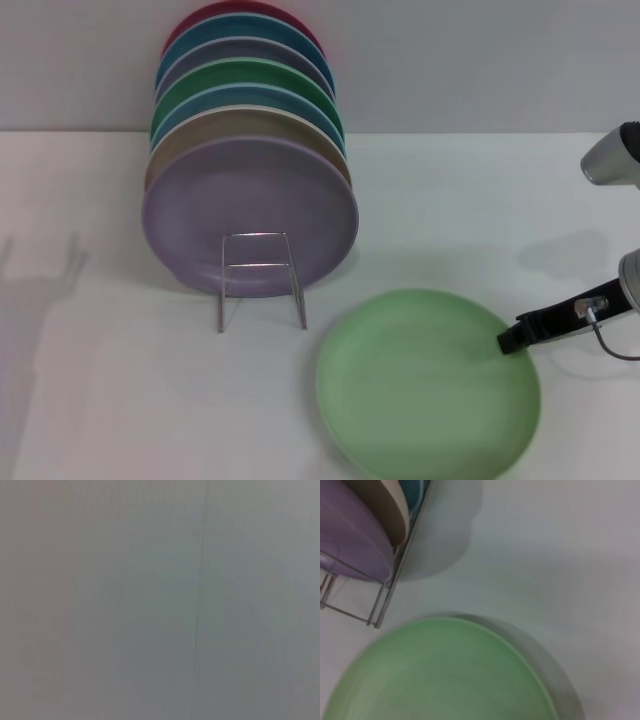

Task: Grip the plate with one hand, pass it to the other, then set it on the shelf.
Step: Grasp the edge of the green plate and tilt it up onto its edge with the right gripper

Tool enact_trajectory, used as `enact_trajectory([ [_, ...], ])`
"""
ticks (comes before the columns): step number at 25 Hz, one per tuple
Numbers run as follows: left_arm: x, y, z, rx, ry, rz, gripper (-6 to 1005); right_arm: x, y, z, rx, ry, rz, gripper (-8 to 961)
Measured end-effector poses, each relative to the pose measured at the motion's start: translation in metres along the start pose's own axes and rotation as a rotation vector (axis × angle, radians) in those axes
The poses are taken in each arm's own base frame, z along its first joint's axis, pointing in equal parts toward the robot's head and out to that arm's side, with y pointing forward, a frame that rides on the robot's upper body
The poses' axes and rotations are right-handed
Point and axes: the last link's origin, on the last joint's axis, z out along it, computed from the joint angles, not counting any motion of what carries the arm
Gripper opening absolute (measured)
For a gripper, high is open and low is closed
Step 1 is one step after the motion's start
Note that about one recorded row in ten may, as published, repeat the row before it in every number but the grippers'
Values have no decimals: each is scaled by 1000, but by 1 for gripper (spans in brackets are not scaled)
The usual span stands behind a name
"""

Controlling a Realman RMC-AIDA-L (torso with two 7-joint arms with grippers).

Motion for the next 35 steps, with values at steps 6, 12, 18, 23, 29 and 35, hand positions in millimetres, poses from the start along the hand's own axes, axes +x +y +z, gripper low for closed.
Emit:
enact_trajectory([
  [6, 0, 0, 1, -1, 2, 0, 846, -5, 3, -11, 2, -21, -69, 32],
  [12, 1, 0, 2, 8, 8, -3, 845, -16, 9, -34, 36, -67, -161, 33],
  [18, 1, 0, 3, 7, 10, -6, 844, -23, 13, -47, 74, -90, -219, 33],
  [23, 1, 1, 4, 5, 12, -8, 846, -29, 18, -60, 108, -103, -266, 32],
  [29, 1, 2, 4, 5, 12, -9, 845, -33, 19, -79, 194, -118, -308, 28],
  [35, 1, 2, 4, 5, 12, -10, 844, -38, 21, -95, 308, -129, -351, 25],
])
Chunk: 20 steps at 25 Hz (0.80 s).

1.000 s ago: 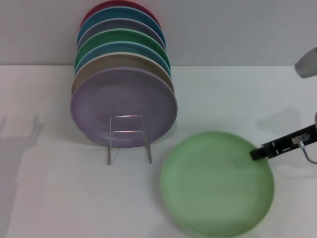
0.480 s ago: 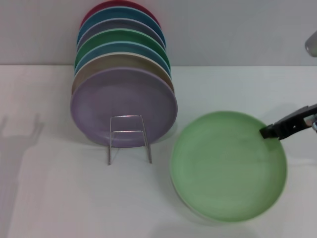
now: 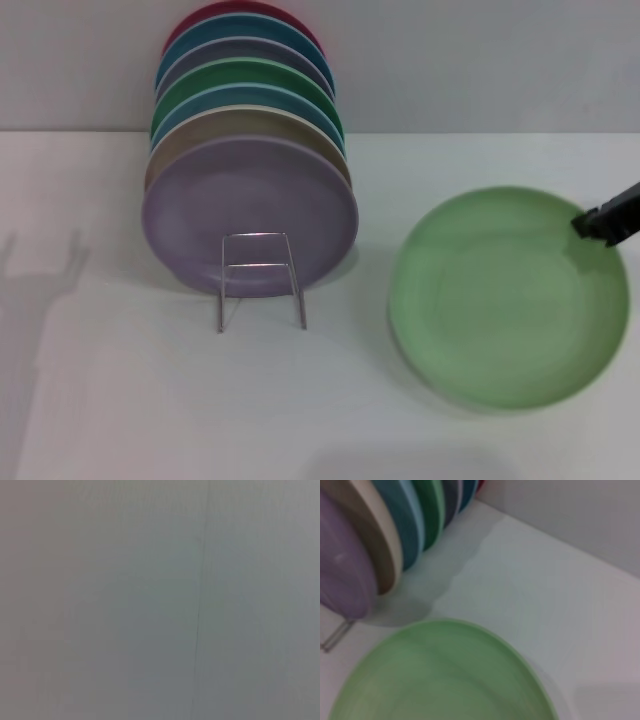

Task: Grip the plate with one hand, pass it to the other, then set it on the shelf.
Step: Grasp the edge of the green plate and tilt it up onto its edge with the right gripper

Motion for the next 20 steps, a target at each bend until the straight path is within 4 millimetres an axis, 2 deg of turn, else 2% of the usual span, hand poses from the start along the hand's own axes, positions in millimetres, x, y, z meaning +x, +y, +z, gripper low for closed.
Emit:
enact_trajectory([
  [13, 0, 0, 0, -2, 0, 0, 846, -23, 7, -13, 233, -54, -145, 27],
  [20, 0, -1, 0, -1, 0, 2, 844, -29, 9, -16, 360, -186, -199, 28],
])
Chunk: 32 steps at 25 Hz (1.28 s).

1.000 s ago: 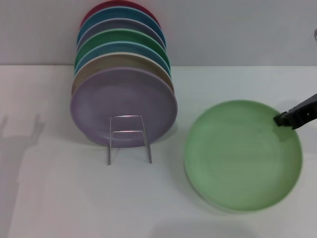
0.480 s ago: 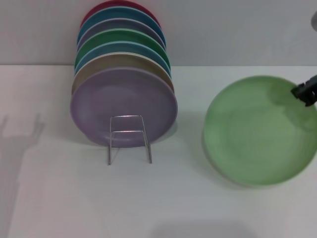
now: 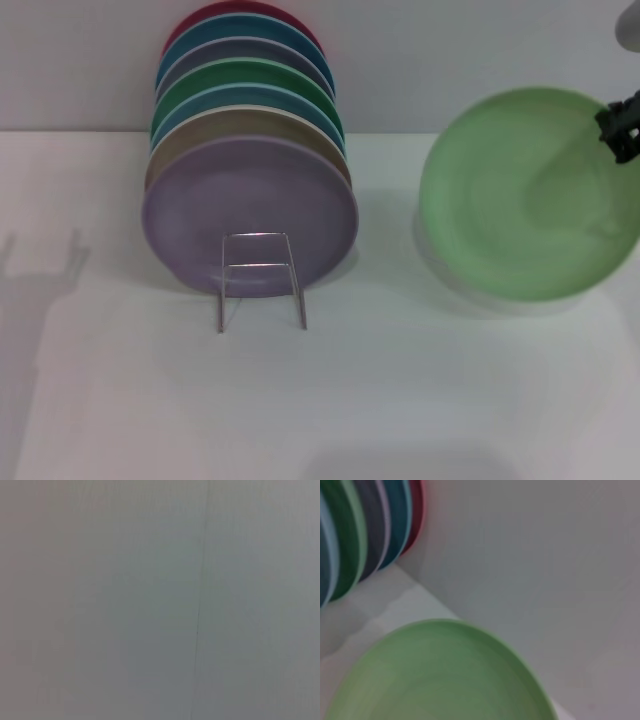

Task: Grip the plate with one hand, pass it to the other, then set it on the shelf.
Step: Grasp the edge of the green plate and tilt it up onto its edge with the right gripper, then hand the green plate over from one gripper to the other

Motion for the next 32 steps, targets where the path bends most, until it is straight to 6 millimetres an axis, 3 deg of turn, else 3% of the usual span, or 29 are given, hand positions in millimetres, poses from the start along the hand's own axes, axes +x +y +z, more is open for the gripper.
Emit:
enact_trajectory([
  [19, 0, 0, 1, -1, 1, -1, 844, 24, -5, 7, 188, -218, 12, 21],
  [32, 0, 1, 1, -3, 2, -9, 845, 42, 16, 36, 274, -407, 29, 22],
])
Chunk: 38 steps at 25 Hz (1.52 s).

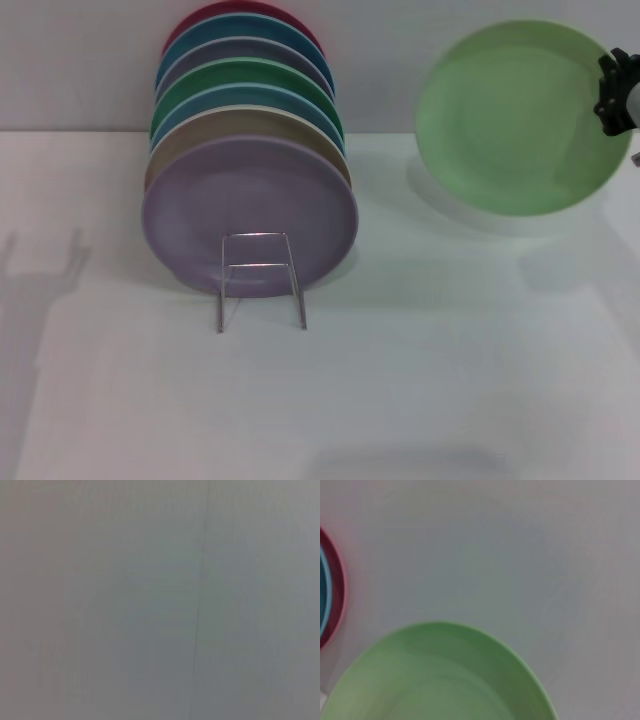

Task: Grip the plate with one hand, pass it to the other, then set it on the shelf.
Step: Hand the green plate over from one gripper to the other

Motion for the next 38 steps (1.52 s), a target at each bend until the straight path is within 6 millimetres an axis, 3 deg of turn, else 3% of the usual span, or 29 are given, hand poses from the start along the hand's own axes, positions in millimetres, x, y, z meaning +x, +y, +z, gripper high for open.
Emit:
enact_trajectory([
  [11, 0, -1, 0, 2, 0, 3, 845, 18, 13, -5, 81, -152, 122, 21],
  [22, 1, -3, 1, 0, 1, 11, 845, 59, 16, -15, 166, -310, 360, 21],
  [28, 0, -2, -2, -8, -5, 12, 844, 83, 23, -24, 157, -411, 536, 21],
  [38, 2, 9, -13, -68, 8, -1, 846, 107, 41, -28, 58, -477, 662, 23],
])
